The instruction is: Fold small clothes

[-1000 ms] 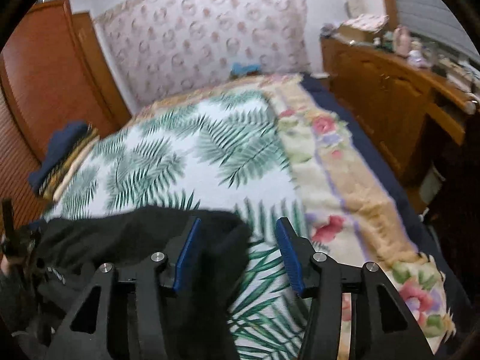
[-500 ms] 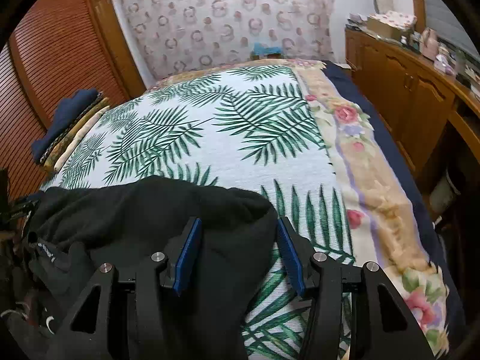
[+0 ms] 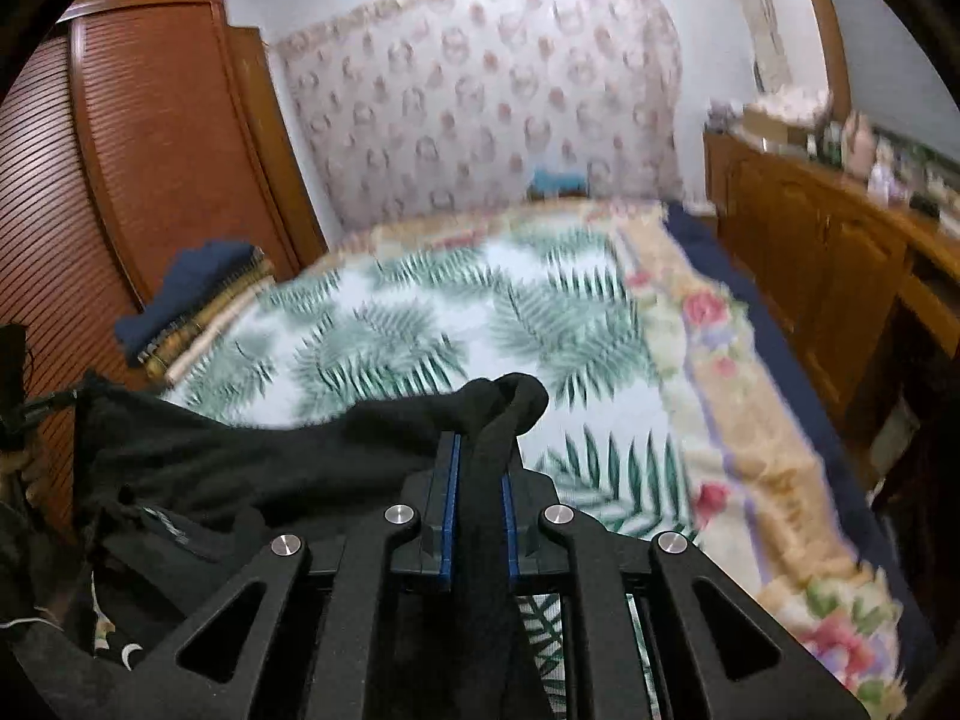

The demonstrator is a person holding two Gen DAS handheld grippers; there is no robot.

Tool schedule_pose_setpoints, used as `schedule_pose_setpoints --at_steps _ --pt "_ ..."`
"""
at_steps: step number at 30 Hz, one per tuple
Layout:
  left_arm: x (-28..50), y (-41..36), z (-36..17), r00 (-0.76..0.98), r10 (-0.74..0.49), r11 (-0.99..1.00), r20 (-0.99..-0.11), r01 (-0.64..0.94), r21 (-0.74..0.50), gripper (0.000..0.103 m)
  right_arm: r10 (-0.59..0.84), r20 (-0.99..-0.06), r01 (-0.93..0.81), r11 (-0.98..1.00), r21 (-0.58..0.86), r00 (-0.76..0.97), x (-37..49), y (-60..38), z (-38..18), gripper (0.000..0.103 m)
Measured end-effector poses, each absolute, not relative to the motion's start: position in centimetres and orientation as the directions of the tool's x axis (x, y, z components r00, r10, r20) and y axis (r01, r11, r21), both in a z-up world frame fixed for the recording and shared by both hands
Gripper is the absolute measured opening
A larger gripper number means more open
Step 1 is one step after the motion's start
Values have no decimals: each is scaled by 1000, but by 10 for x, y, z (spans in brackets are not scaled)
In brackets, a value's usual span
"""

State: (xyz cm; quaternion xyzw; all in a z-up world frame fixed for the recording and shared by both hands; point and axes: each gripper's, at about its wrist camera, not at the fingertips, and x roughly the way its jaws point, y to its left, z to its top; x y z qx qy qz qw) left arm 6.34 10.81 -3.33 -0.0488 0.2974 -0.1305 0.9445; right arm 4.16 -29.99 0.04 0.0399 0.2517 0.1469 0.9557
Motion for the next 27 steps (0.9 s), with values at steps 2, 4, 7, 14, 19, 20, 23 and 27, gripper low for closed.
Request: schedule_pose_setpoints --at_steps 2,4,7,14,19,20,23,27 --pt "56 107 -4 827 -280 960 -488 230 -161 14 300 -420 -277 954 118 856 29 -296 21 11" --pt "49 105 21 848 -302 953 -436 255 -165 14 312 -360 -297 950 100 879 17 -292 47 11" --pt "33 101 56 880 -312 950 -359 277 -145 14 320 -261 -308 947 90 911 -5 -292 82 11" --pt "-5 108 104 934 -297 953 -200 276 -127 14 344 -116 -343 939 28 932 -49 -288 132 11" --pt "-12 114 121 946 -291 953 -139 275 -126 14 351 -61 -350 937 19 935 -68 -291 150 11" --pt "-14 117 128 948 -296 951 -119 280 -132 14 352 -44 -351 936 16 935 -73 -291 156 11" --pt "-24 122 147 954 -292 951 -63 283 -123 14 352 13 -352 936 8 936 -88 -292 165 11" --pt "-26 124 174 959 -283 955 -10 280 -96 14 357 66 -357 934 -17 932 -103 -295 174 11"
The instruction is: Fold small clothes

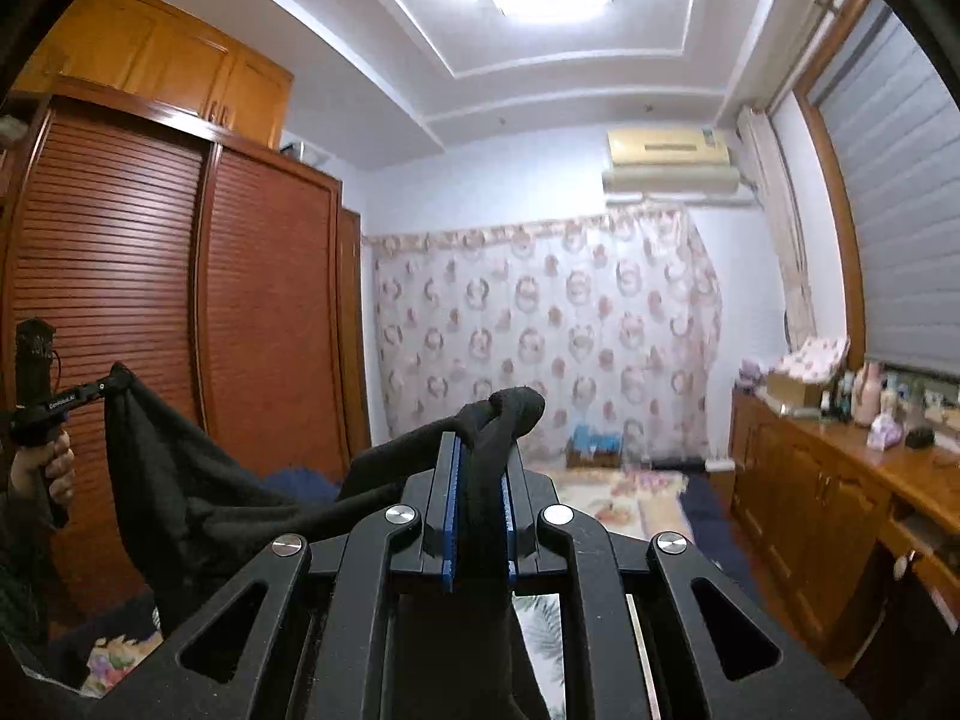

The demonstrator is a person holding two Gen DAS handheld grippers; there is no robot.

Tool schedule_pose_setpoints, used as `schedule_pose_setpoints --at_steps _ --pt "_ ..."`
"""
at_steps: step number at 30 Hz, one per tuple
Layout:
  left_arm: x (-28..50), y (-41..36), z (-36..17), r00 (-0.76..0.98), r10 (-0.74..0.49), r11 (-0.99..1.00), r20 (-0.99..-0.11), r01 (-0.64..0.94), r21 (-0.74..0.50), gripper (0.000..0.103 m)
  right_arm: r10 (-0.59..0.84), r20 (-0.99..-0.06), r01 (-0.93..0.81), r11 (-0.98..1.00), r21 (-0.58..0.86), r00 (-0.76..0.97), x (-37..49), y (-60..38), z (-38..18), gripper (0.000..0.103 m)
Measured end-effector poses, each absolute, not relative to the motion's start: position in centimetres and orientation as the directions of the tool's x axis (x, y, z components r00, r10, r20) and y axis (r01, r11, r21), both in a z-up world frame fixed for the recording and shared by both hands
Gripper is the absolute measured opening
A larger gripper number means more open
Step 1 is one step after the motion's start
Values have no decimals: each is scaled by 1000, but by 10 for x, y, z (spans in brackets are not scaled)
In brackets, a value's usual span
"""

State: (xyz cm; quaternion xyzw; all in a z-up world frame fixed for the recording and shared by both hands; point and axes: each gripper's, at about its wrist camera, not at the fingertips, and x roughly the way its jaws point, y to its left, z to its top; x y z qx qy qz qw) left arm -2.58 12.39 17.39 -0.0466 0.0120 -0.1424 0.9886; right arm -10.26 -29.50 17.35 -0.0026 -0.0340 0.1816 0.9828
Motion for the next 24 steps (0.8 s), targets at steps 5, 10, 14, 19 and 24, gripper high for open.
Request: schedule_pose_setpoints --at_steps 5,10,14,19,24 --pt "13 127 205 977 -212 976 7 212 -59 14 350 85 -343 936 -81 933 -74 -287 201 11" --pt "112 127 185 986 -121 992 -116 117 -41 15 278 -54 -283 947 -153 959 26 -252 201 11" --pt "227 123 122 960 -9 999 -278 24 49 24 145 -277 -201 962 -185 950 162 -213 157 18" --pt "309 135 33 868 -23 998 -497 47 36 30 -22 -554 -68 987 -142 832 301 -203 55 36" --pt "290 131 -6 821 -125 989 -558 150 0 56 41 -621 -66 998 -18 783 328 -215 -6 36"
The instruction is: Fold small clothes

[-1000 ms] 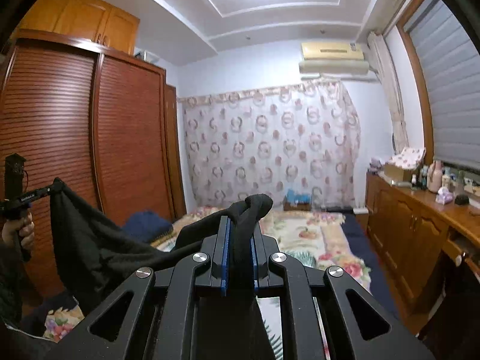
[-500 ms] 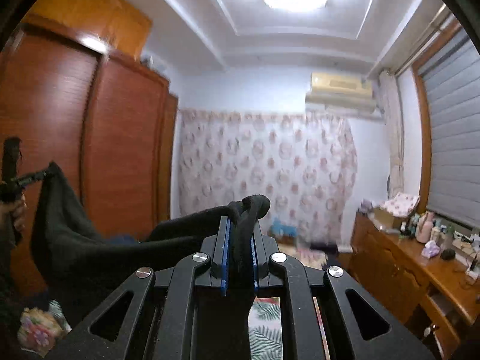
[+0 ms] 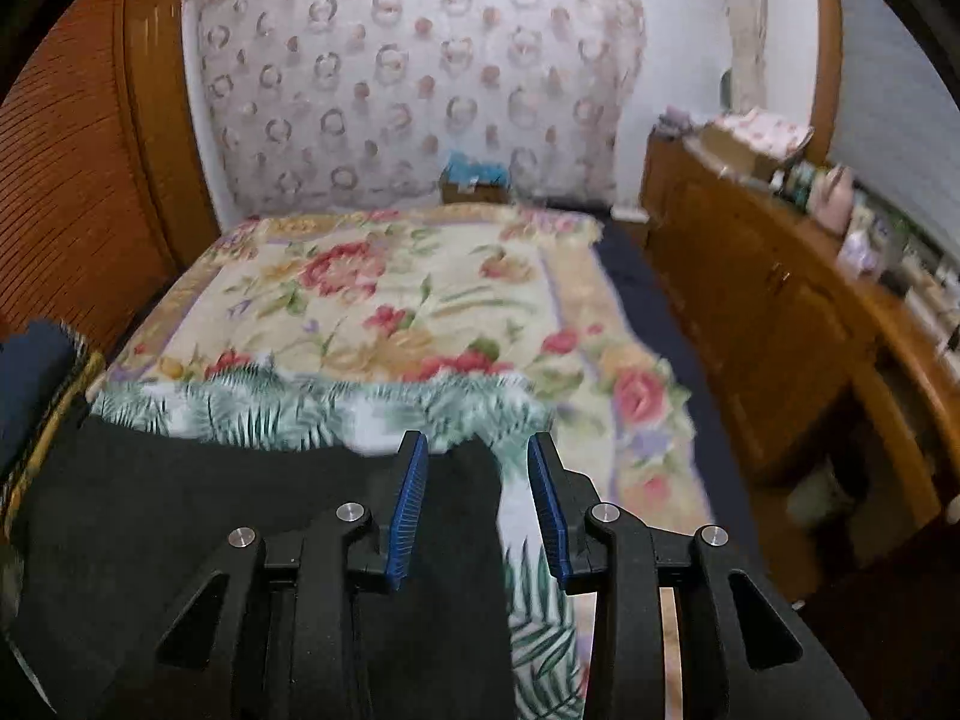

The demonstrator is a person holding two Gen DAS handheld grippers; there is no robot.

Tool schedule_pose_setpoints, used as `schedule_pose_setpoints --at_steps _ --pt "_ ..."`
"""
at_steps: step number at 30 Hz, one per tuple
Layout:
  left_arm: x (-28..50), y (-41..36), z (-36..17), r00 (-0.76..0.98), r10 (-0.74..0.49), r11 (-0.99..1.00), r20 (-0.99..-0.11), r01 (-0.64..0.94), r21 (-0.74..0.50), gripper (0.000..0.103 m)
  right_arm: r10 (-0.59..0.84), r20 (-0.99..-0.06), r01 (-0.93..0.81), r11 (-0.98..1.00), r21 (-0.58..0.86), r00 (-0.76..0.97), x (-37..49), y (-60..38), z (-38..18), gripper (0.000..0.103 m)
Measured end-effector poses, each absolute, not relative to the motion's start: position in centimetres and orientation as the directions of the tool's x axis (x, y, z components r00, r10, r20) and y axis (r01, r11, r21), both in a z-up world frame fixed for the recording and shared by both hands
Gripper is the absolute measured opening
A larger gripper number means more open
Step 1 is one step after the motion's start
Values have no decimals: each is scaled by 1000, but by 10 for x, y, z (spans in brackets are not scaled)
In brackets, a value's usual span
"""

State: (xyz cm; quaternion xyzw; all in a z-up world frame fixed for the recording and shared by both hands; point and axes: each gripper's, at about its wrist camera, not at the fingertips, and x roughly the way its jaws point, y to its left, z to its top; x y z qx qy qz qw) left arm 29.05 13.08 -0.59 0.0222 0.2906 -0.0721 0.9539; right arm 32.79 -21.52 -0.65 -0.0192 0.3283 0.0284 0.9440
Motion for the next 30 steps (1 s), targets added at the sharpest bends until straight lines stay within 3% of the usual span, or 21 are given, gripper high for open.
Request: schedule_pose_setpoints --at_steps 1,7,10,21,30 --pt "283 122 -10 813 -135 986 -567 166 3 62 46 -628 -79 997 -24 777 326 -215 -14 36" --pt "231 100 -25 782 -196 971 -591 240 -5 66 138 -618 -163 987 17 774 300 -237 -13 37" --pt "213 94 -36 755 -228 964 -615 264 -34 77 179 -616 -191 980 47 767 256 -280 -8 45" --pt "185 77 -106 619 -256 951 -742 298 -79 78 236 -674 -201 971 131 700 222 -306 -39 48" --pt "180 76 -122 613 -235 961 -754 261 -87 78 213 -728 -165 976 138 652 232 -306 -36 48"
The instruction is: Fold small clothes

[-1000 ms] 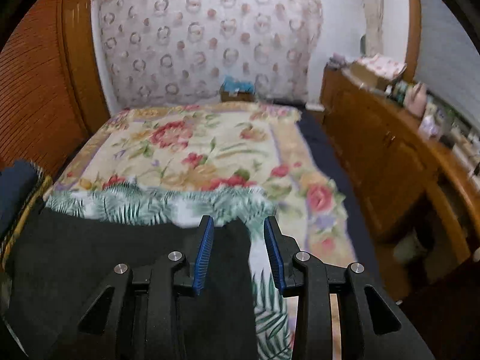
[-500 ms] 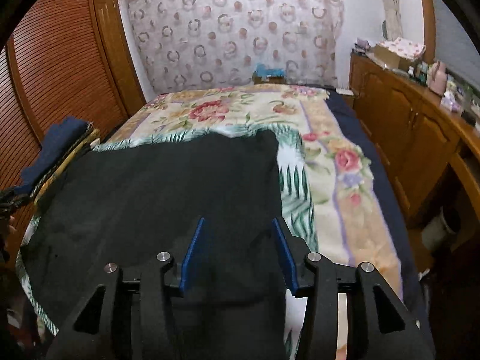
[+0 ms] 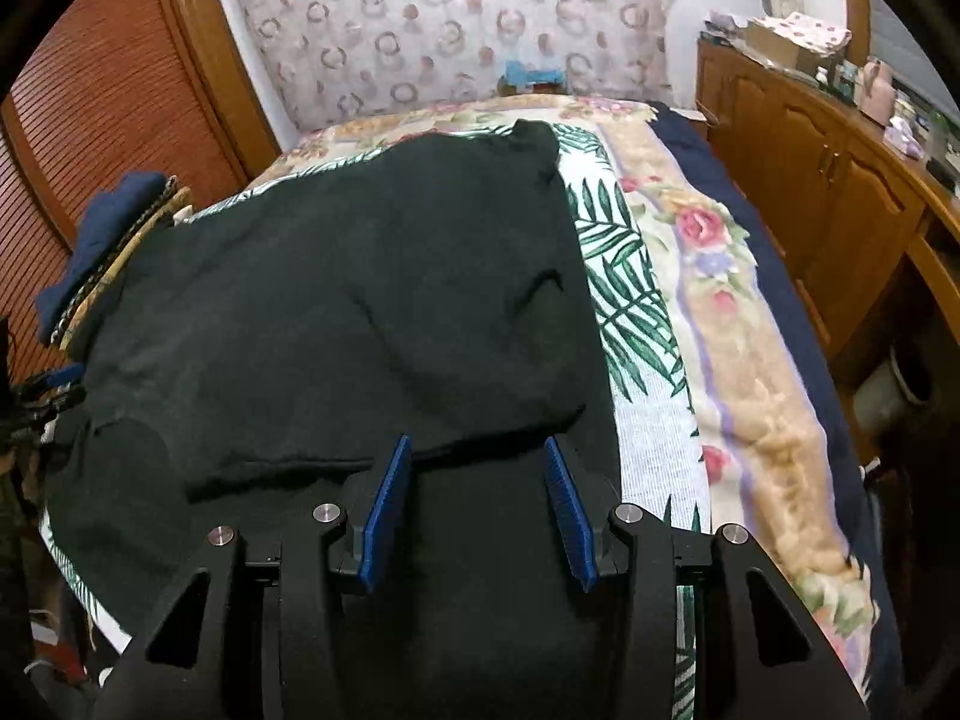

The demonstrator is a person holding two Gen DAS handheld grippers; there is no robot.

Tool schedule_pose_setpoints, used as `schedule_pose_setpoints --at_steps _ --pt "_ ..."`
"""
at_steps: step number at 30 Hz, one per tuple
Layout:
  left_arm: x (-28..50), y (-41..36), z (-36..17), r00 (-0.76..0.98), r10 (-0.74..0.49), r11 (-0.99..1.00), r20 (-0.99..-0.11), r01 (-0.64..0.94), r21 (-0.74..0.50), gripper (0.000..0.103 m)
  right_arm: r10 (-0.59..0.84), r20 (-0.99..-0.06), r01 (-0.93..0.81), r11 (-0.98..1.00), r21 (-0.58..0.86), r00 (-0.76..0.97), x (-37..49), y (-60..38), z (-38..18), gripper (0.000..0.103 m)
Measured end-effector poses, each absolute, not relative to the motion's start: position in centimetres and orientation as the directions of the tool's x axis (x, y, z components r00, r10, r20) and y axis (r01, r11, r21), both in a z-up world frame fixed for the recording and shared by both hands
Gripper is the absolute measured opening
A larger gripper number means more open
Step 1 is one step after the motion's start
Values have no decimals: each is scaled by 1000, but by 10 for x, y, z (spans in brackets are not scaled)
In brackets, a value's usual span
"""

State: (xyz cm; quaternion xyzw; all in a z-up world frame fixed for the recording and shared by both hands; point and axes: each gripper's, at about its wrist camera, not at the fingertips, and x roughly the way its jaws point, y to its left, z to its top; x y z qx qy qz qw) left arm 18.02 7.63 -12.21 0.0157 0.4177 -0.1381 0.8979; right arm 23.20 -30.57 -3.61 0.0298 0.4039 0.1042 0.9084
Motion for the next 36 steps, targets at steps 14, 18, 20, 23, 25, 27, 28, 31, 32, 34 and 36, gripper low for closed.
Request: schedule_pose_setpoints --at_steps 14,18,20,23,25,27,28,31,32,34,36 --pt "184 69 -128 610 -197 961 -767 276 -28 90 119 -694 -138 990 29 710 269 -289 -32 48" --pt "184 69 -128 610 -198 961 -767 275 -28 90 97 -689 -135 991 -2 719 272 -284 -37 49" --pt "183 69 -129 610 -196 961 -767 275 -27 90 81 -687 -133 991 -24 722 269 -278 -39 49" --pt "184 69 -129 611 -195 962 -767 273 -27 90 73 -682 -132 991 -35 727 259 -275 -42 50" --pt "184 71 -129 604 -193 963 -773 269 -30 90 87 -682 -135 991 -18 726 257 -277 -41 51" --pt "184 74 -128 597 -190 967 -779 249 -45 90 90 -682 -138 990 -16 726 253 -277 -41 52" --pt "183 77 -125 603 -194 969 -774 239 -57 89 86 -683 -139 990 -22 726 252 -276 -41 52" --pt "175 91 -113 652 -211 974 -728 201 -102 83 86 -683 -140 990 -23 726 250 -275 -41 53" --pt "173 98 -109 665 -209 976 -717 183 -115 78 90 -683 -141 990 -19 725 250 -275 -41 53" --pt "172 109 -105 683 -172 985 -710 132 -111 70 90 -683 -142 990 -21 725 250 -273 -41 53" --pt "173 119 -104 691 -127 992 -712 81 -99 63 89 -683 -142 990 -22 725 250 -273 -41 54"
